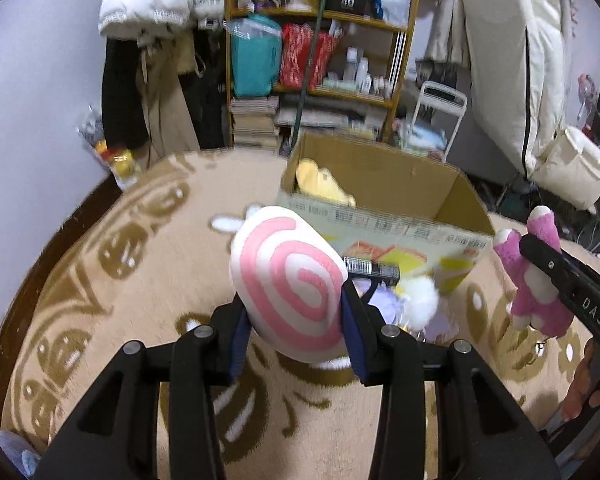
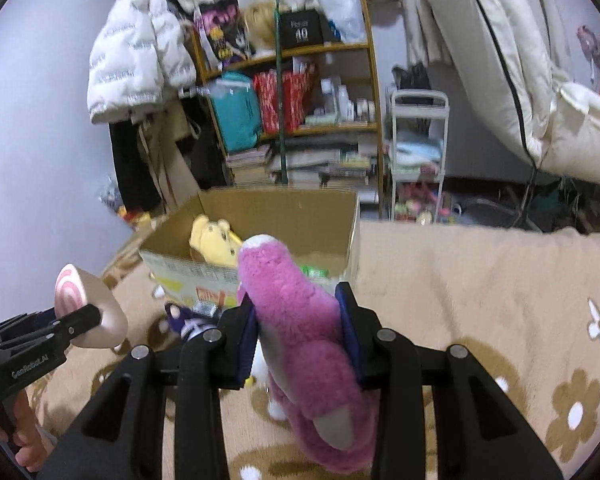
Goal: Organize soft objects
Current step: 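Grasp the pink plush with the right tool while the left tool grasps the swirl cushion, then lift the pink plush and swirl cushion and carry both over the box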
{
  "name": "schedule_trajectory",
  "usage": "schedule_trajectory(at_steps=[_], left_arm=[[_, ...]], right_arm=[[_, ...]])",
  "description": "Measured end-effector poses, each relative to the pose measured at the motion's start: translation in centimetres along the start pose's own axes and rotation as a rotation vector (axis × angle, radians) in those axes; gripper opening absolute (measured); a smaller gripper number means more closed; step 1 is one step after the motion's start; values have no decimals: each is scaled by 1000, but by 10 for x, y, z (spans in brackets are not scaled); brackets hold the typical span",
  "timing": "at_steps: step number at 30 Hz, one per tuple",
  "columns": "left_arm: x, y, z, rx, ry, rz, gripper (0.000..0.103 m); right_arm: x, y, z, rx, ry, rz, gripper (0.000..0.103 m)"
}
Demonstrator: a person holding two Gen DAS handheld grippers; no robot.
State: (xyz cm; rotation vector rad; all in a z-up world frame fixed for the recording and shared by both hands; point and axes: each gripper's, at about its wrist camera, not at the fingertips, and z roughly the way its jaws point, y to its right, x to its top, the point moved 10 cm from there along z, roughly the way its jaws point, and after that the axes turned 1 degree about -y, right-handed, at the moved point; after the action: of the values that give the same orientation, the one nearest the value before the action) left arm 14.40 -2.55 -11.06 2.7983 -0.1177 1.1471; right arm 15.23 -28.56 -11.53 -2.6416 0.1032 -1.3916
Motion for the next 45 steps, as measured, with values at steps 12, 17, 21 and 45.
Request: schedule_trajectory(at_steps=[12, 17, 21, 45], left_arm=[[40, 15, -37, 82, 249, 135, 40], [53, 27, -40, 37, 261, 139, 40], [77, 34, -41, 18, 293, 145, 40], [129, 26, 15, 33, 336, 128, 41]], right_arm=[[48, -8, -19, 27, 141, -12, 38], [61, -11, -16, 26, 176, -27, 38], [78, -11, -16, 32, 213, -25, 38], [123, -15, 25, 87, 255, -55, 38]])
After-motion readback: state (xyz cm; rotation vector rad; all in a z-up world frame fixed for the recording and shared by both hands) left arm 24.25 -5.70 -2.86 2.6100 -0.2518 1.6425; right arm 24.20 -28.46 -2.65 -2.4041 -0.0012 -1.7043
